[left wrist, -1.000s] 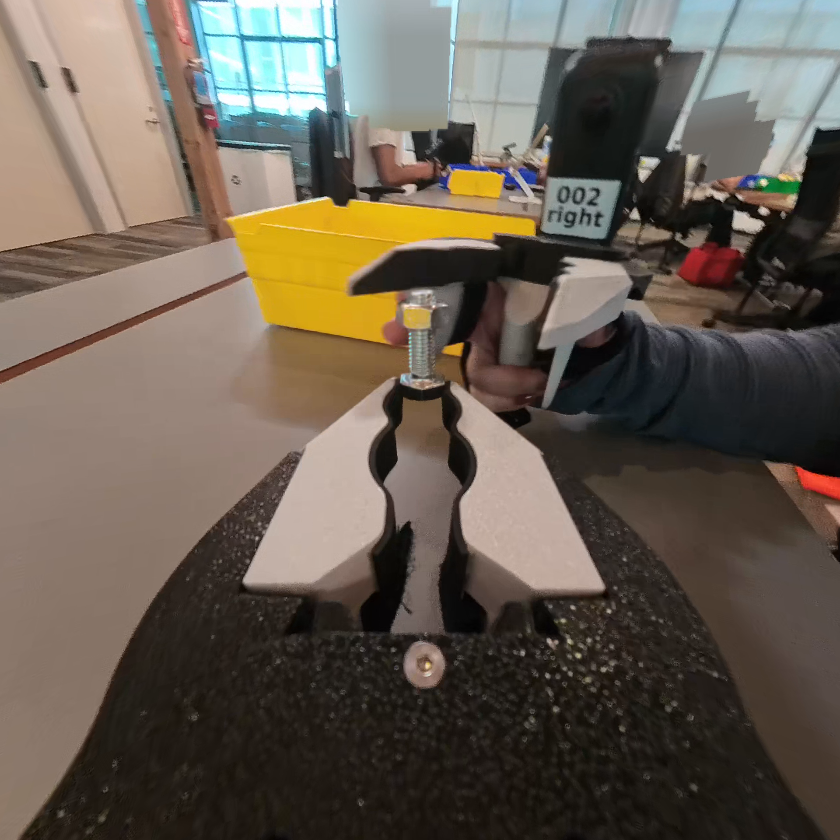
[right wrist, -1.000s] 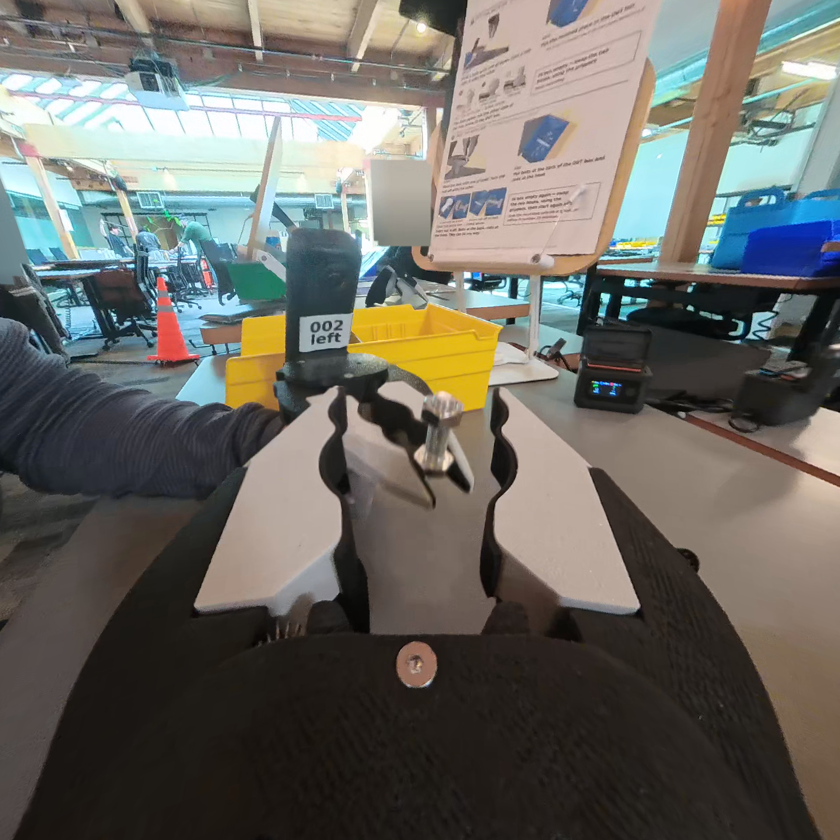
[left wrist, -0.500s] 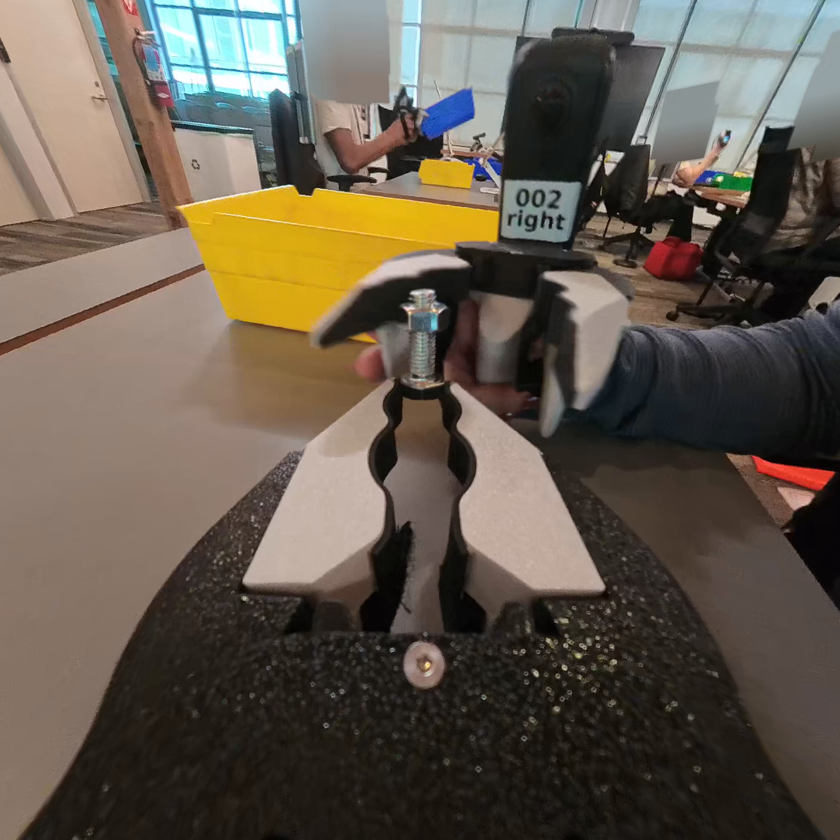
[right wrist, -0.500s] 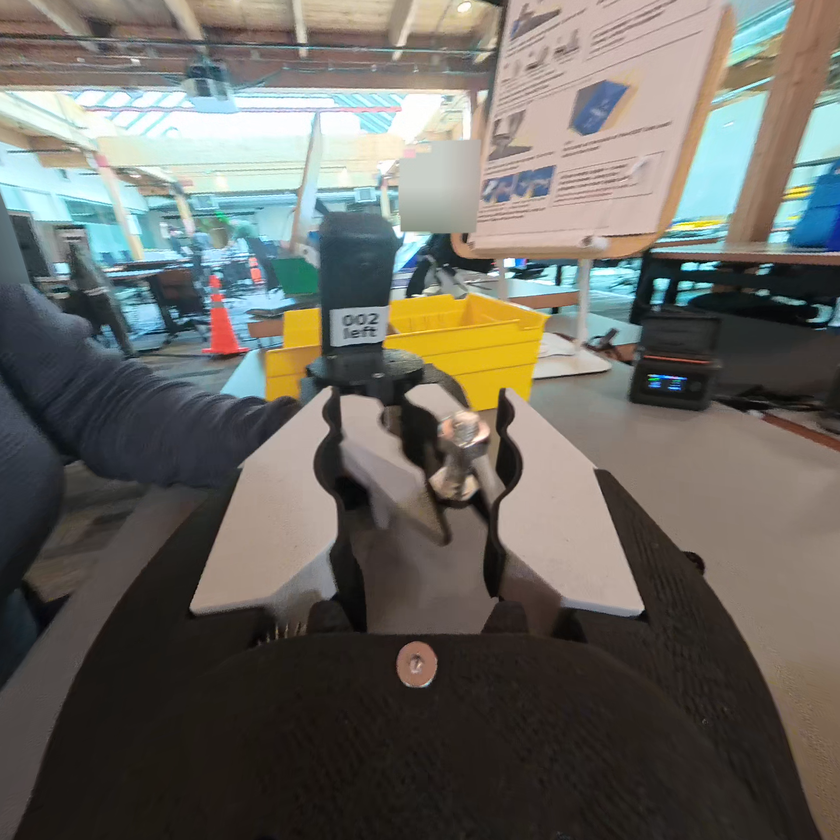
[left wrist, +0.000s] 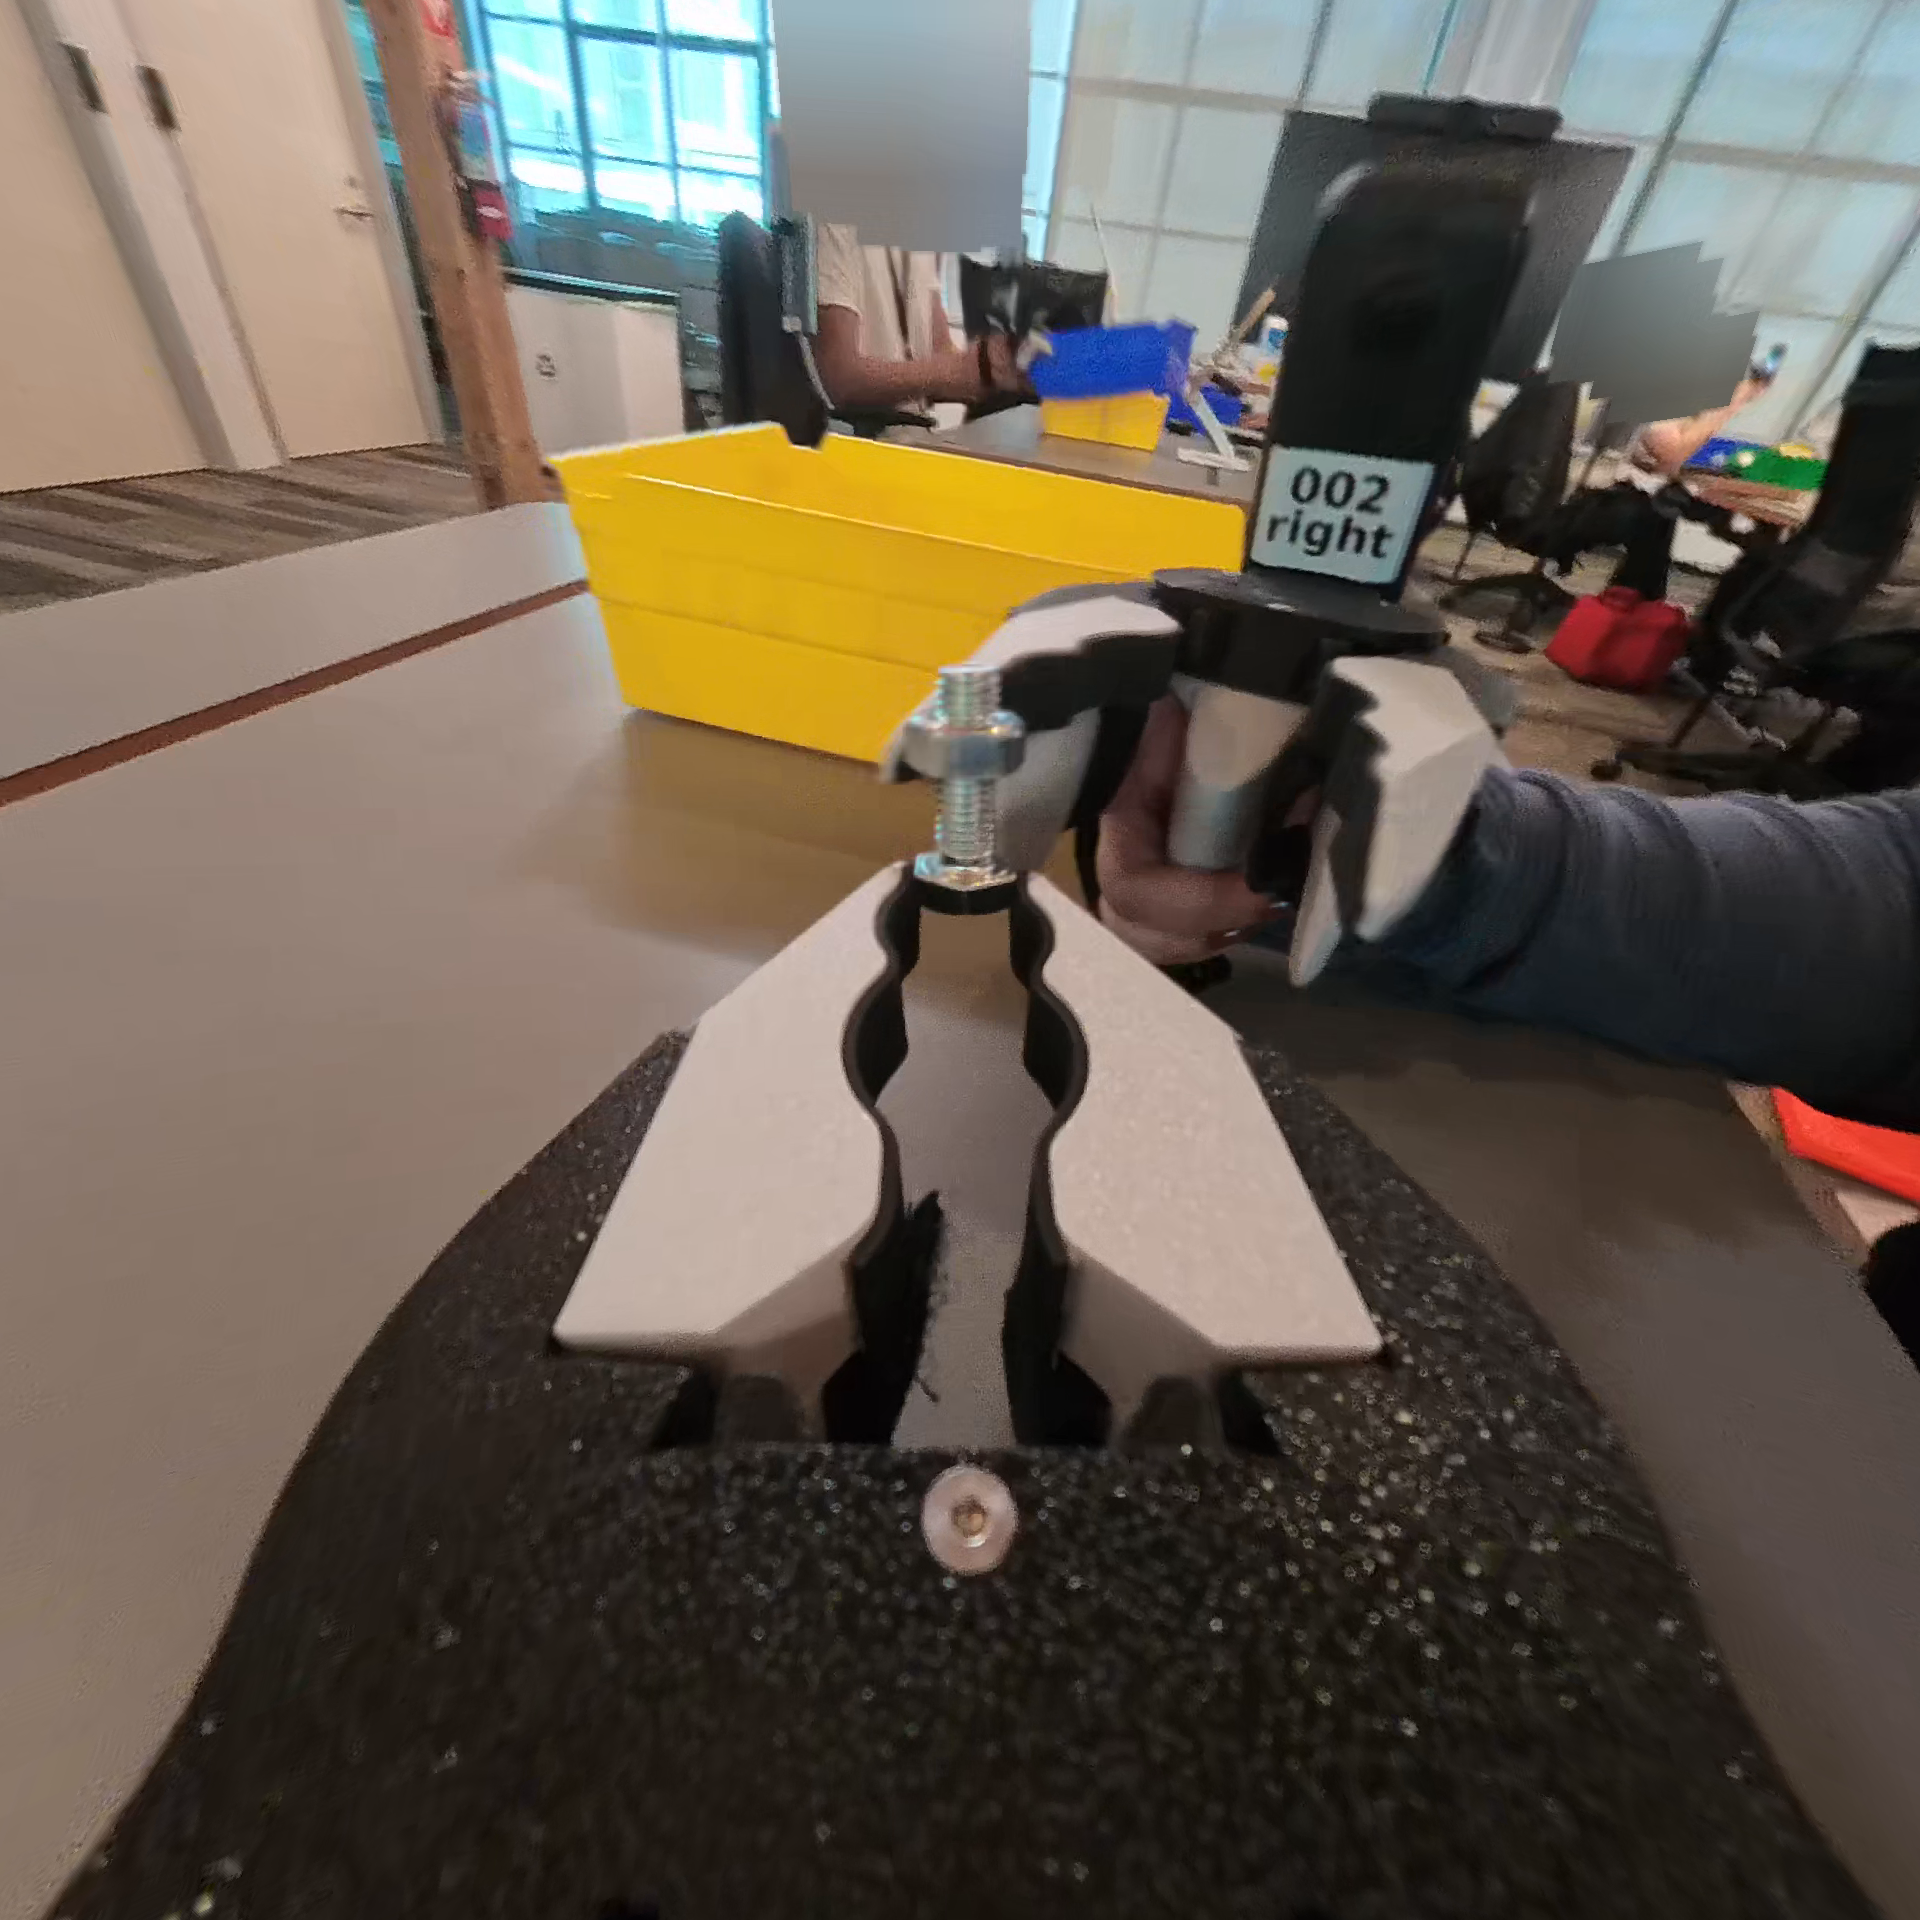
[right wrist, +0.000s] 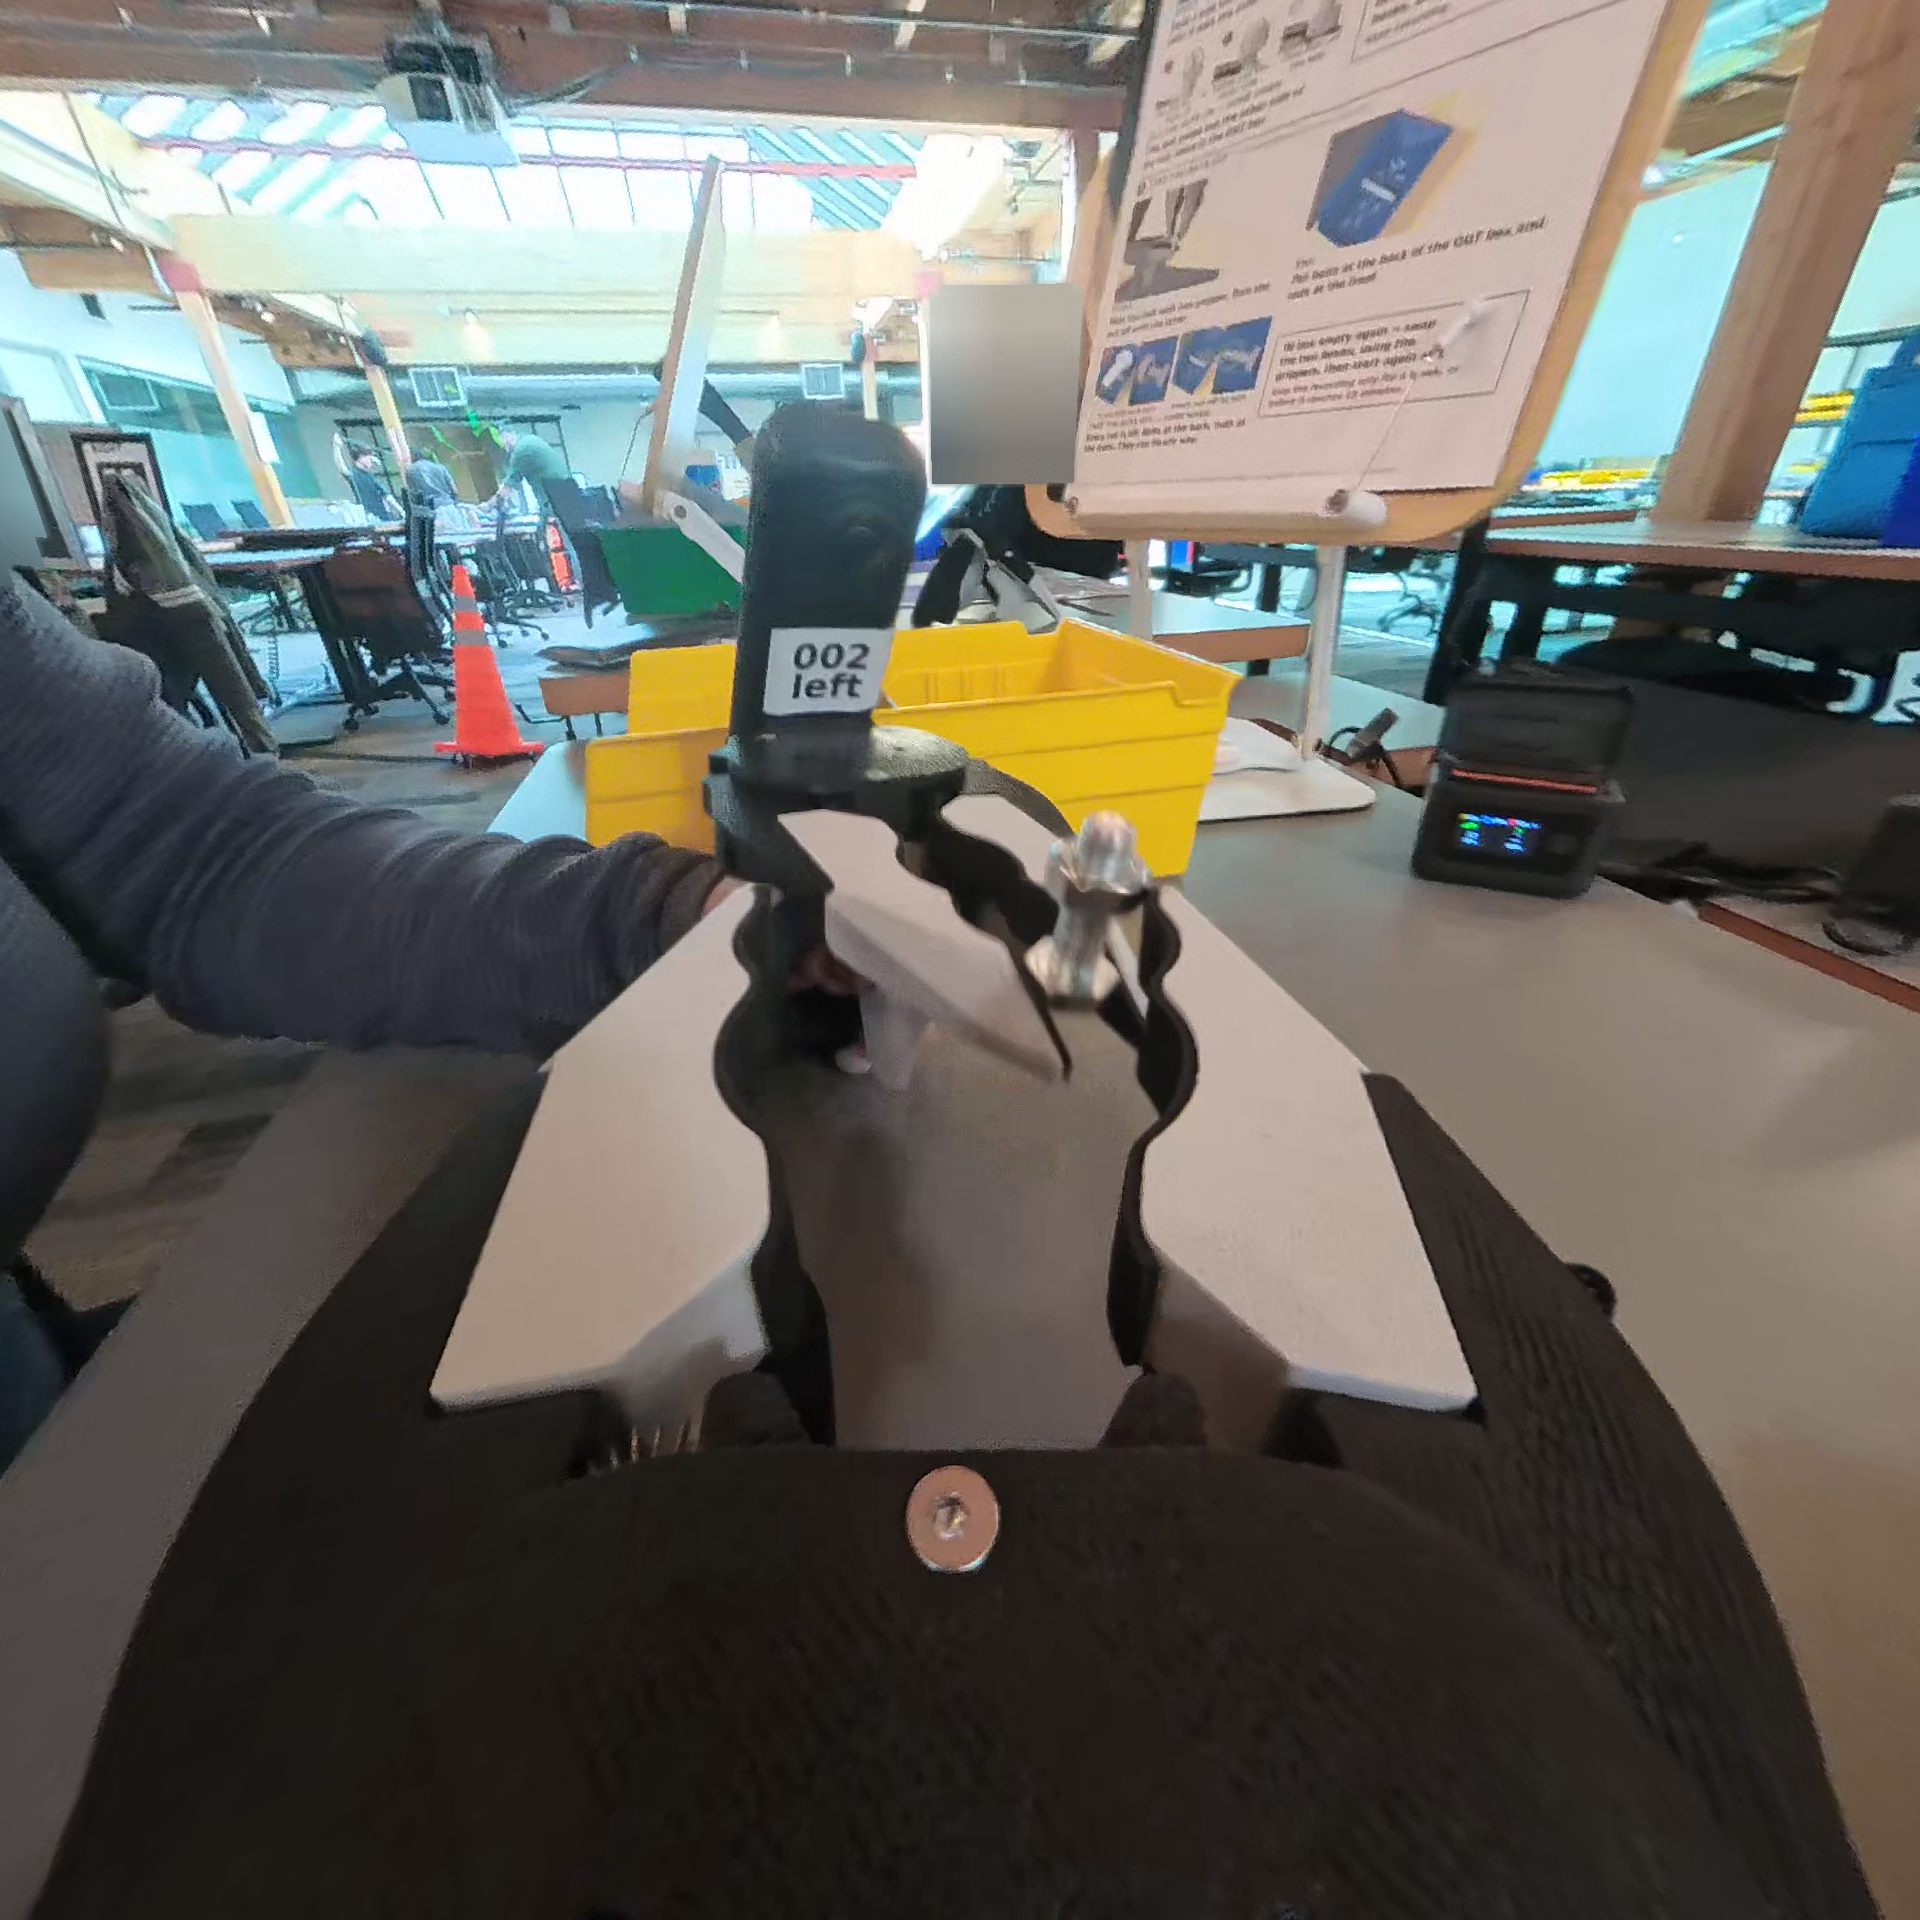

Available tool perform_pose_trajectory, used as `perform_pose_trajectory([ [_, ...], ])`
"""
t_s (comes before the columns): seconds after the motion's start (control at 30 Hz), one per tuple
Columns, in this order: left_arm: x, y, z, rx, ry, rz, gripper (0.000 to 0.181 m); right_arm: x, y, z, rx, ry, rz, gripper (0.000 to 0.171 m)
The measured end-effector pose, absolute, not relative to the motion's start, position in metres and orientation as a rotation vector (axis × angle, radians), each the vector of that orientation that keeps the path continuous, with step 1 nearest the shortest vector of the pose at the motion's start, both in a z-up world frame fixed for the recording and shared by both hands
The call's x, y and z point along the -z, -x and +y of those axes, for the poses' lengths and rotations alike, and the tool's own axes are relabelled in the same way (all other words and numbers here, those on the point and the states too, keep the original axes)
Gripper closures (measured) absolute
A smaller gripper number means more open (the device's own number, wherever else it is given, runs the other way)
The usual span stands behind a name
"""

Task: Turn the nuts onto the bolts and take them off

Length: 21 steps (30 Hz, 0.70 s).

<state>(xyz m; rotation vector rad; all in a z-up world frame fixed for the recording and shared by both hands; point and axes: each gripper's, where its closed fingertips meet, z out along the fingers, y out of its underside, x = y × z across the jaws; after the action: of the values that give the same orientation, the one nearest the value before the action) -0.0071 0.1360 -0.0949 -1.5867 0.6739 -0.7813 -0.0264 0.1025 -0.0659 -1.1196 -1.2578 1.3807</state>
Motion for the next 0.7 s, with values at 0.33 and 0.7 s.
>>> perform_pose_trajectory([
  [0.33, 0.099, -0.002, 0.131, 0.799, 1.599, 0.729, 0.166, 0.057, 0.034, 0.095, -1.438, 1.079, -1.205, 0.090],
  [0.7, 0.094, 0.002, 0.129, 0.847, 1.584, 0.711, 0.166, 0.057, 0.038, 0.090, -1.476, 1.066, -1.206, 0.084],
])
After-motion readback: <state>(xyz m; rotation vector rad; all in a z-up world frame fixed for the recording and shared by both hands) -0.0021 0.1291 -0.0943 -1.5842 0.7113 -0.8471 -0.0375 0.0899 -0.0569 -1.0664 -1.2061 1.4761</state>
